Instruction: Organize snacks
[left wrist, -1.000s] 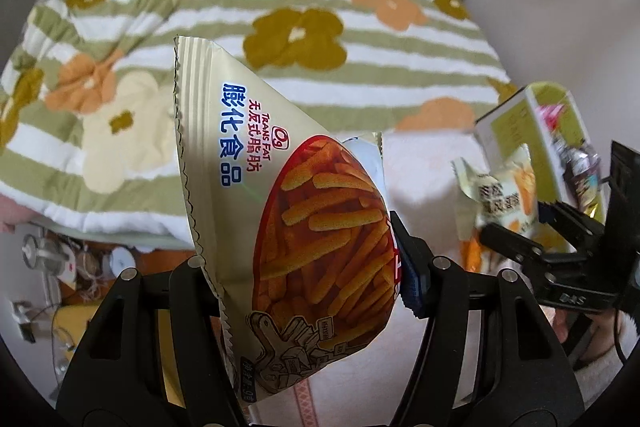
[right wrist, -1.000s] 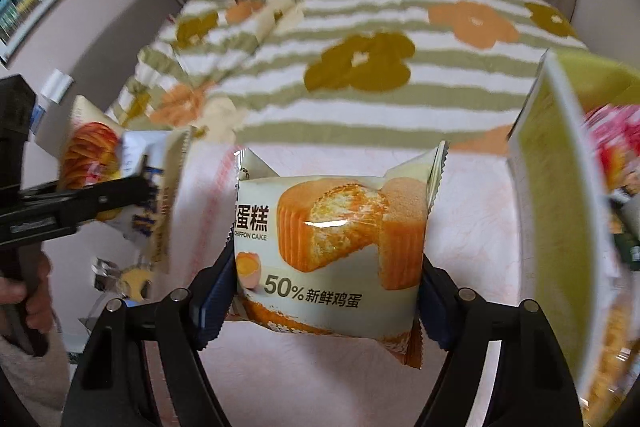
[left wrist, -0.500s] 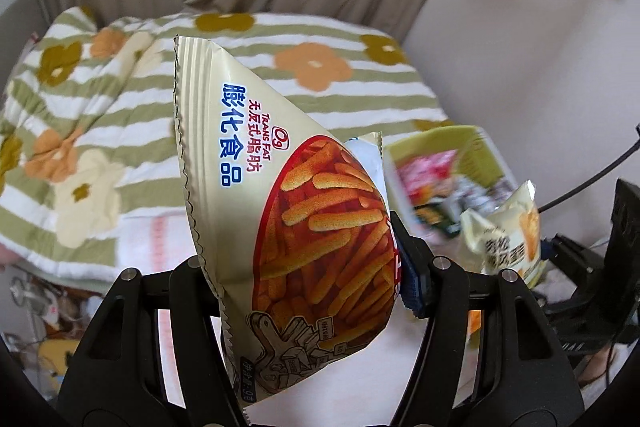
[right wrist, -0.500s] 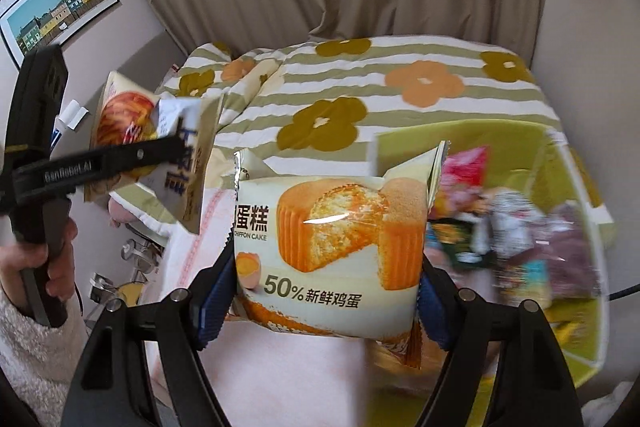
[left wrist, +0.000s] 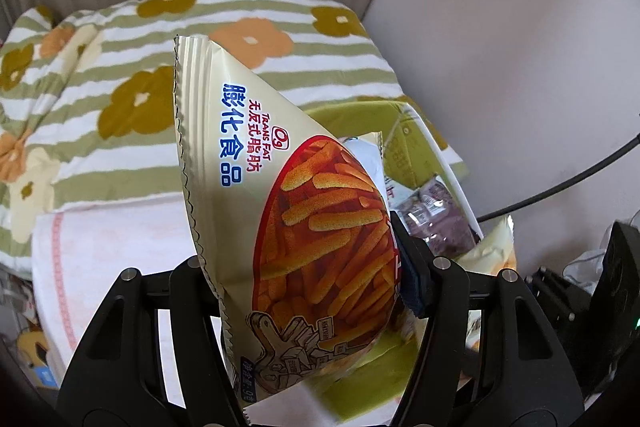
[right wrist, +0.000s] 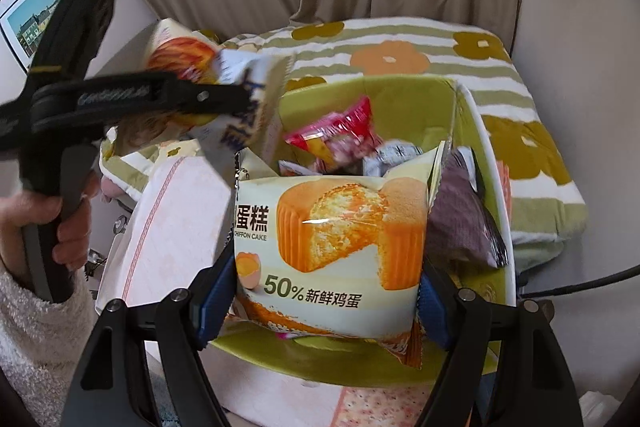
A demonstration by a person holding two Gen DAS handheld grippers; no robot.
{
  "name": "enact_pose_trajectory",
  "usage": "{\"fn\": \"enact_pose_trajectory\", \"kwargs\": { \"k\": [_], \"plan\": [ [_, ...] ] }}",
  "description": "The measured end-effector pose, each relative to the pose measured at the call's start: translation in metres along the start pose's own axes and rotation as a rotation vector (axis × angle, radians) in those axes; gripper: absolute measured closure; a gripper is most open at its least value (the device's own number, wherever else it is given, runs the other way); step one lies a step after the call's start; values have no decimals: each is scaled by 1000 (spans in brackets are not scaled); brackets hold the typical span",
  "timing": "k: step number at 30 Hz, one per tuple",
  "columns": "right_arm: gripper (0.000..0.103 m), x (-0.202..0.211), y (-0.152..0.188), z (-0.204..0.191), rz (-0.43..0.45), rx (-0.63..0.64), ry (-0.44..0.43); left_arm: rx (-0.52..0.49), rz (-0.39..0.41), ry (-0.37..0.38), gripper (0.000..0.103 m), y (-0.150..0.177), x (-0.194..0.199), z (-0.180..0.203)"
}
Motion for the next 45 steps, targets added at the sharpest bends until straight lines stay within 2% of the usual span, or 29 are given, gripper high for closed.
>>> {"fn": "enact_pose_trajectory", "kwargs": {
  "k": [3, 5, 7, 8, 9, 11, 19, 27, 30, 32, 33, 35, 41, 45],
  "plan": [
    [28, -5, 6, 8, -16, -14, -12, -12, -21, -1, 43, -4, -17, 13],
    [28, -8, 11, 12, -27, -26, -16, -37, -28, -22, 38, -6, -25, 22],
    [28, -11, 14, 14, -33, -34, -22, -76, -20, -54, 27, -9, -31, 27],
    [28, -14, 16, 15, -42, -43, -28, -88, -12, -74, 11, -10, -32, 29],
    [28, -15, 19, 15, -47, -47, -33, -97, 3, -94, 4, -11, -31, 29],
    [28, -18, 22, 14, -57, -49, -44, -98, 30, -111, 3, -12, -24, 24],
    [28, -21, 25, 5, -58, -61, -50, -9, 24, -95, 3, 5, 1, -15],
    [26, -23, 18, 1, -53, -49, -43, 12, 43, -111, 3, 15, 18, -28],
    [21, -25, 16, 1, -43, -50, -36, 9, 52, -134, 3, 17, 19, -29],
    [4, -24, 18, 5, -27, -46, 1, 15, 51, -146, 3, 20, 18, -30],
    [1, -22, 19, 7, -9, -37, 37, 23, 54, -157, 3, 25, 18, -32],
    [1, -19, 23, 11, 15, -38, 56, 38, 58, -174, 3, 32, 17, -36],
    [1, -25, 39, 15, -24, -24, 76, 81, 54, -193, 3, 66, 21, -54],
    [1, -13, 38, 7, 0, -25, 83, 95, 76, -195, 3, 79, 39, -62]
  ]
}}
Point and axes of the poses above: each gripper's, at about its wrist camera, not at the fingertips, and x roughly against the way its jaws point, z to its right, y to its underside, the point moved 4 cm from there along -x, roughly the way its jaws point, and after that the axes turned 10 degrees about x, right-handed, at the moved point
